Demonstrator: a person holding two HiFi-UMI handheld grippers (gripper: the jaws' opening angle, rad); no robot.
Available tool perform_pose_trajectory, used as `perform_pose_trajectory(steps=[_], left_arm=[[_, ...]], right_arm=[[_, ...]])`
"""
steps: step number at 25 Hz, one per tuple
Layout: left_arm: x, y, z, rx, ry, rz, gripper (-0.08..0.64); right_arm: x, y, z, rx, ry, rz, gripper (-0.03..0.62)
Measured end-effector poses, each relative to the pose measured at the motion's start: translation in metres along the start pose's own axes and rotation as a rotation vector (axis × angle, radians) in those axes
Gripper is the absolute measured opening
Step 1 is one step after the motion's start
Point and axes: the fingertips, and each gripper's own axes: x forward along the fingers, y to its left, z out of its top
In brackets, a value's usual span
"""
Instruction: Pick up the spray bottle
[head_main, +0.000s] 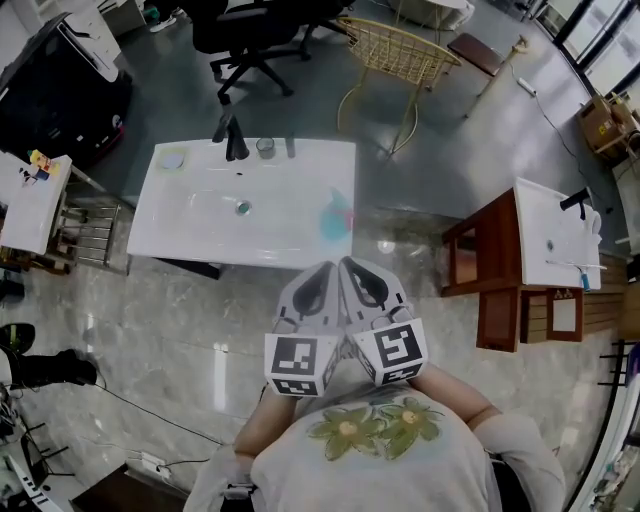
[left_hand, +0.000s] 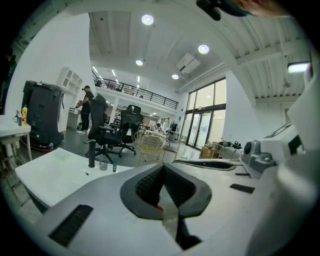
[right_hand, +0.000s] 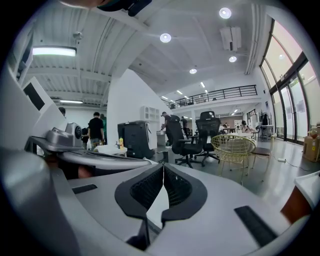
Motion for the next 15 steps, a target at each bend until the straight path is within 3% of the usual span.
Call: perform_pose_trajectory(steps=[15], left_arm=[[0.029, -0.011, -0.005, -0.020, 0.020, -0.042, 0.009]], right_arm=[[0.004, -0.028, -0.012, 0.022, 0.040, -0.028, 0.023]])
